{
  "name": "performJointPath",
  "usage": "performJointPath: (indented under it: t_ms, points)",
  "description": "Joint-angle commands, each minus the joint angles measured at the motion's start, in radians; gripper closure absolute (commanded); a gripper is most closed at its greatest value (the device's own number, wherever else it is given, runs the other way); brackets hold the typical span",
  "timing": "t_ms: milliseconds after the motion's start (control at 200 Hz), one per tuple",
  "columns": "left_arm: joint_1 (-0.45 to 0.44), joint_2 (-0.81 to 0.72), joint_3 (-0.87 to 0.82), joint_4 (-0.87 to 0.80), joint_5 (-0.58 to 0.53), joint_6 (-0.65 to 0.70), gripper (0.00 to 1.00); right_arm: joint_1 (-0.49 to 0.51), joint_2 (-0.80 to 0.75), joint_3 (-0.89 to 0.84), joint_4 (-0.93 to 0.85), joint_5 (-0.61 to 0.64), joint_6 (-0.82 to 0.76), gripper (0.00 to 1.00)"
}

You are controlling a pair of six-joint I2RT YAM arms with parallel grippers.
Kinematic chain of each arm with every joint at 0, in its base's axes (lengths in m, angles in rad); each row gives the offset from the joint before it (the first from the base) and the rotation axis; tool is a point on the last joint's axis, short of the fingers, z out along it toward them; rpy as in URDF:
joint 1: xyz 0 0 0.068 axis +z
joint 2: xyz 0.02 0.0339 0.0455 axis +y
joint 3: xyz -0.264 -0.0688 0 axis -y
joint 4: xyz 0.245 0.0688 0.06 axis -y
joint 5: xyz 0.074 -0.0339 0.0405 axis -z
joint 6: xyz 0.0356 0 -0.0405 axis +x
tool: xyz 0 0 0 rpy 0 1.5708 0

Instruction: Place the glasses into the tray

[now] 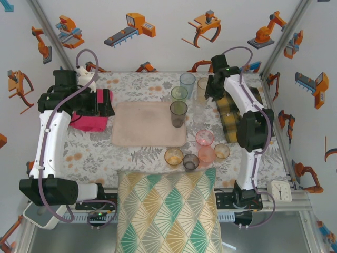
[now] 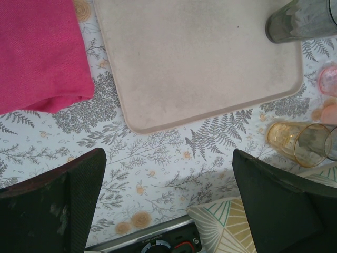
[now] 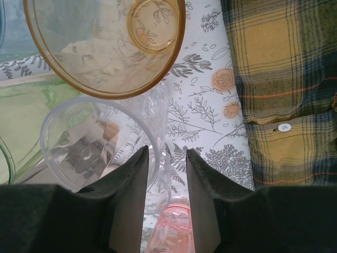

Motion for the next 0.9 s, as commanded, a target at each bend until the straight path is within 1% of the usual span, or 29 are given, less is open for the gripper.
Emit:
performJointPath:
  t_ms: [0, 265, 896]
  points:
    - [0.008, -0.006, 0.014, -0.01, -0.001, 0.003, 0.03, 0.006, 0.015, 0.036, -0.023, 0.038, -0.02, 0.66]
    - [0.01, -0.009, 0.006, -0.006, 0.0, 0.004, 0.03, 0.006, 0.02, 0.034, -0.027, 0.038, -0.02, 0.68]
    - [0.019, -0.032, -0.018, 0.0, 0.003, 0.003, 0.03, 0.006, 0.056, 0.076, -0.034, 0.007, -0.017, 0.79]
